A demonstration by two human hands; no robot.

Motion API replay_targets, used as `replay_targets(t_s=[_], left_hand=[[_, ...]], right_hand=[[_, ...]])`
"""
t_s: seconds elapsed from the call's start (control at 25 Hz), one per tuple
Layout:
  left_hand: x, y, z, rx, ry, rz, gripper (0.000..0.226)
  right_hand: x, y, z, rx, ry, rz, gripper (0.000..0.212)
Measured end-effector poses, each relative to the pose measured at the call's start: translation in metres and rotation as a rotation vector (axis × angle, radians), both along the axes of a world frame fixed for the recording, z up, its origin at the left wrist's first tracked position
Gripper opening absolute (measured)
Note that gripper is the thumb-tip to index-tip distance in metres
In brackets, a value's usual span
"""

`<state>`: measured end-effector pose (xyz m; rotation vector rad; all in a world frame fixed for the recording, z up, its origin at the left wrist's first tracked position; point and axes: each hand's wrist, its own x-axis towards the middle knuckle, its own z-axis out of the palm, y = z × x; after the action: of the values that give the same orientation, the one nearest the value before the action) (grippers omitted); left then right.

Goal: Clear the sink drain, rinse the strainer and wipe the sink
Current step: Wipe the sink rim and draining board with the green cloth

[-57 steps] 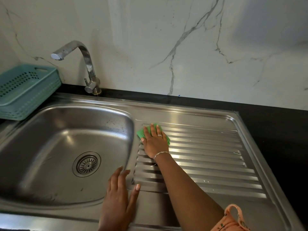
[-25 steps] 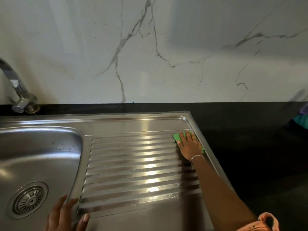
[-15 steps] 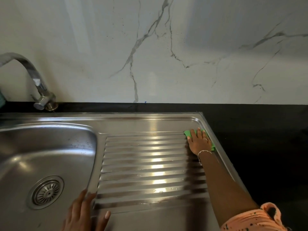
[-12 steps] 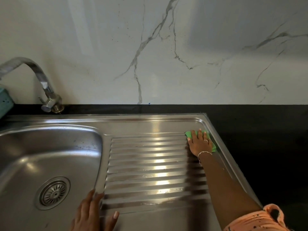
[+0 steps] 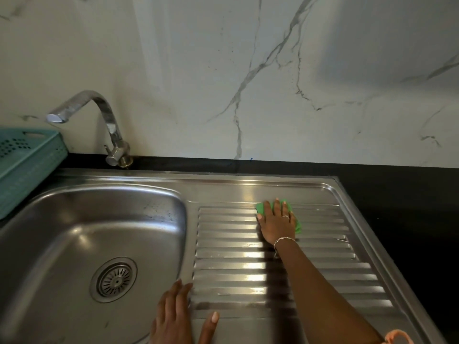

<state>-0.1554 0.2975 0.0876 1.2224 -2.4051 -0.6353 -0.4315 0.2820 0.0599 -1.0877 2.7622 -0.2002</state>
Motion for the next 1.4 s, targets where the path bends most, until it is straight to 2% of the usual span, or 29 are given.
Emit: replay_targets(t_s=[0.16,0.4,0.72,0.92,1.08,1.24,1.32,1.4], left_hand=[[0.002,-0.005,0.003,0.072,-0.065,0.006,0.099],[0.001,-0.009,0.001,0.063,-0.067,0.023,0.096],[-0.004,-0.012,-0.002,-0.073,0.025,0.070,0.094],[-0.012,-0.014,-0.025,-0.181,0.099,0.220,0.068],[-0.016,-0.022,-0.042,-0.242,0.109,0.315,0.058],[-0.023,-0.025,-0.056,-0.269,0.175,0.394,0.047],[-0.021,-0.022,-0.058,-0.306,0.196,0.388,0.033],[-0.016,-0.019,-0.060,-0.362,0.177,0.339,0.029]], right_hand=[[0.045,-0.038,-0.003,-0.022,0.006,0.134,0.053],[0.102,-0.086,-0.009,-0.031,0.006,0.345,0.055],[0.095,-0.112,-0.014,0.043,0.057,0.686,0.052],[0.080,-0.144,-0.013,0.070,0.062,0.726,0.052],[0.075,-0.163,-0.013,0.061,0.072,0.715,0.054],[0.073,-0.169,-0.013,0.073,0.071,0.700,0.068],[0.072,-0.167,-0.013,0.080,0.067,0.702,0.070],[0.070,-0.161,-0.012,0.061,0.042,0.695,0.065]])
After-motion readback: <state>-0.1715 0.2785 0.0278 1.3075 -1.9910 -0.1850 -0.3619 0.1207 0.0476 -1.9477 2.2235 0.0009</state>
